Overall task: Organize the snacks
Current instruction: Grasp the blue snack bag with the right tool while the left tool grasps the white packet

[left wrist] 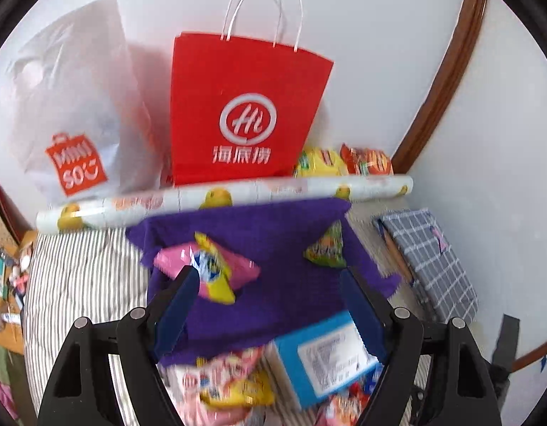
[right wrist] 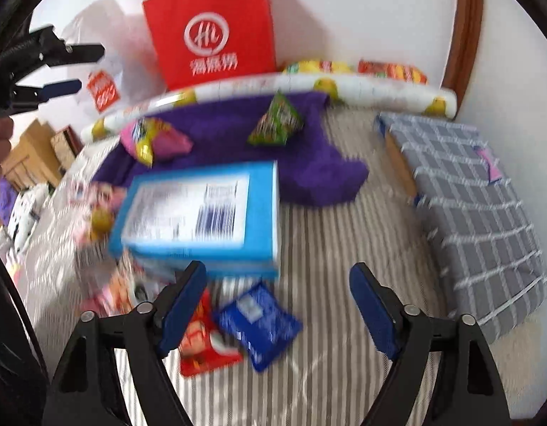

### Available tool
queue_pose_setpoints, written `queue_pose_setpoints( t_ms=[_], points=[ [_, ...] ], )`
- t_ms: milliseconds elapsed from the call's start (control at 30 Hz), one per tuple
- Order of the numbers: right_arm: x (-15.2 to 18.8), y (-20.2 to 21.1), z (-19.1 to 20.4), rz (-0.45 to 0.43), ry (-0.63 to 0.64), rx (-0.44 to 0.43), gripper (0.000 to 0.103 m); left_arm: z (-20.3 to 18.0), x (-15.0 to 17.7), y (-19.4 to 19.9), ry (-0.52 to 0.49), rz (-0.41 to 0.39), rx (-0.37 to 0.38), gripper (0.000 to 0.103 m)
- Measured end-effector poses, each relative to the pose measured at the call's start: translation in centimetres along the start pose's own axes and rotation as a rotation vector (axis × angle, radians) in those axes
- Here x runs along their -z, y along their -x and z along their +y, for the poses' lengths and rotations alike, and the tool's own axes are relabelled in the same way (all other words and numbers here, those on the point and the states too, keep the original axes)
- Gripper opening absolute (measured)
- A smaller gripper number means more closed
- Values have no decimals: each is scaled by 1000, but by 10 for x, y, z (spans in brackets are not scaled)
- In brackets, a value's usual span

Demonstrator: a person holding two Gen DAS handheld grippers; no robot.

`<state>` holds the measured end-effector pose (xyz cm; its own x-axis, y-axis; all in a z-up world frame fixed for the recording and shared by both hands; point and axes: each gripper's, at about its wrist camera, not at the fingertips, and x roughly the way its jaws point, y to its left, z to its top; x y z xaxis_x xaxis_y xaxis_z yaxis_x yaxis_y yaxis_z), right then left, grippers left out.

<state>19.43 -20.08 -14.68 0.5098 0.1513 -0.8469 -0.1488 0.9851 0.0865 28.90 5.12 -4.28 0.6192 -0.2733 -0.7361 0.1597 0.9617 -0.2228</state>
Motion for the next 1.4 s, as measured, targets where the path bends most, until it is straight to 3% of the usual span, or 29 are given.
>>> queue_pose_setpoints(
  t_ms=[100,133,267,500,633,700,733,767,1000,1233,1400],
  points=[
    [15,-8,0,23,43,-19,59,3,18,9,1,15,-28,80],
    [18,-10,0,36,56,-27,57,4,25,13,4,20,-35,80],
    [31,-15,1,74,105,-84,57,8,45,27,9,26,-60,80],
    [36,-31,10,108,241,-24,58,16,78,51,37,33,-100,80],
    [34,-36,11,91,292,-22,69,24,98,60,69,48,-125,80],
    [31,-38,5,90,264,-49,64,27,106,63,87,54,-136,80],
    [31,-38,0,91,229,-76,48,28,108,65,92,55,-139,80],
    [30,-38,-3,92,204,-92,46,30,113,66,97,54,-144,80],
    [41,-17,-27,-11,72,-78,45,38,148,49,138,101,-157,80],
    [45,-20,-41,-85,10,48,45,40,184,12,204,165,-132,80],
    [44,-23,-47,-104,26,25,45,32,187,-3,228,170,-124,80]
  ],
)
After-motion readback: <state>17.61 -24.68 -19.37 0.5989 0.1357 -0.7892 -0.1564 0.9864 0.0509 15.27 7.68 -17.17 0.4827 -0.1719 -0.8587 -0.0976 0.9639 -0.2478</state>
